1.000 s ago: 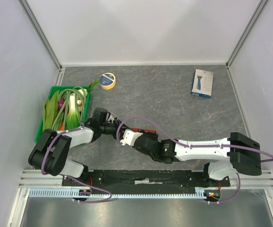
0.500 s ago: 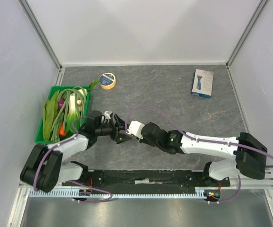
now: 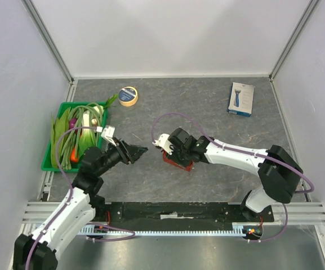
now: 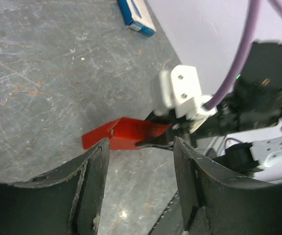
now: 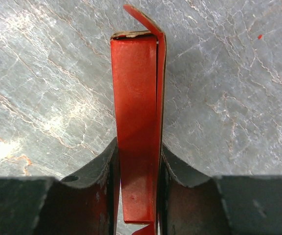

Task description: Fold the paper box

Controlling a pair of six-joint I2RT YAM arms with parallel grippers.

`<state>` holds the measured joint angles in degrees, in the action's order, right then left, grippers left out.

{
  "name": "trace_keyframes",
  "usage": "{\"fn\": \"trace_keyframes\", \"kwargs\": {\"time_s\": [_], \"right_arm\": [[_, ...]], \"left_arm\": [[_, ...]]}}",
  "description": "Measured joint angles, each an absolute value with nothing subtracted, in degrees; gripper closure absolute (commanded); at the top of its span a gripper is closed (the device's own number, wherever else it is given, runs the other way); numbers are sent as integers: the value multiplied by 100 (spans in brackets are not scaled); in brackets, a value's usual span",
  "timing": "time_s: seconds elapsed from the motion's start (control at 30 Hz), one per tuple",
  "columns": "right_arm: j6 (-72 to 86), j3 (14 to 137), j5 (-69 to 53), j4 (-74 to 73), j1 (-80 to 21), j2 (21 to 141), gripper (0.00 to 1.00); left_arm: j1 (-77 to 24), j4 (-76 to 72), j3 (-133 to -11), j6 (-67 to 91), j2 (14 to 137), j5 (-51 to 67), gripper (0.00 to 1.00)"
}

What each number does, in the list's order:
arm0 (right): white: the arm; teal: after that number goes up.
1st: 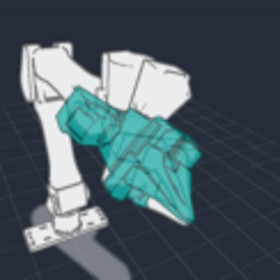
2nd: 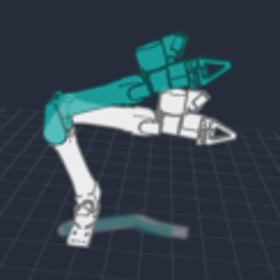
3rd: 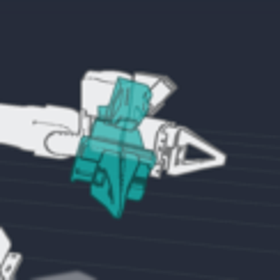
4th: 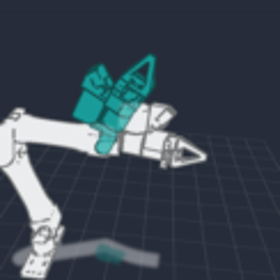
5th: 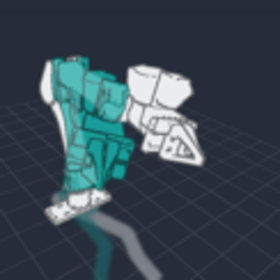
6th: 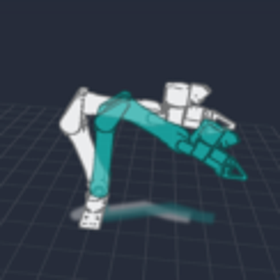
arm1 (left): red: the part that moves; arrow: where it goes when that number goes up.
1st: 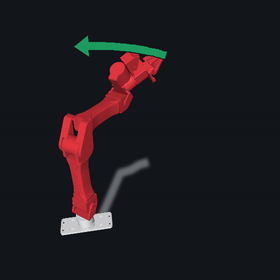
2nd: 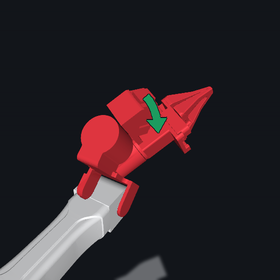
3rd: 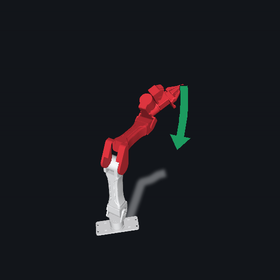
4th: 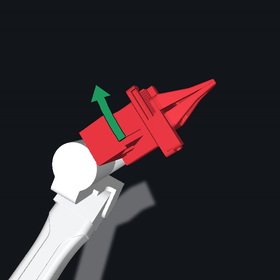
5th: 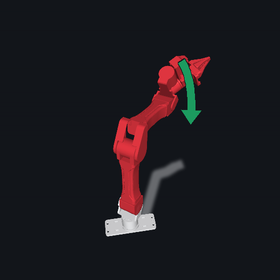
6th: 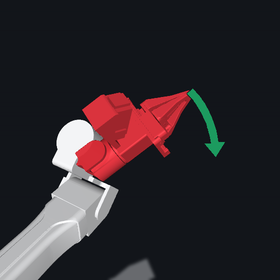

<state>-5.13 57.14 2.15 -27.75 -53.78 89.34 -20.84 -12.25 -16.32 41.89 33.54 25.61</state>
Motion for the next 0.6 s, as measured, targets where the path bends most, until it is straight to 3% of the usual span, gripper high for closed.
{"fn": "trace_keyframes", "kwargs": {"time_s": [0.17, 0.6], "right_arm": [[-744, 5854, -416, -2899, -5094, 9054, 70], [-1059, 6069, -917, -2967, -4925, 9264, 76]], "left_arm": [[-2655, -1990, -1197, 3664, 4270, 2383, 43], [-3319, -2783, -1673, 2351, 6012, 1925, 51]]}}
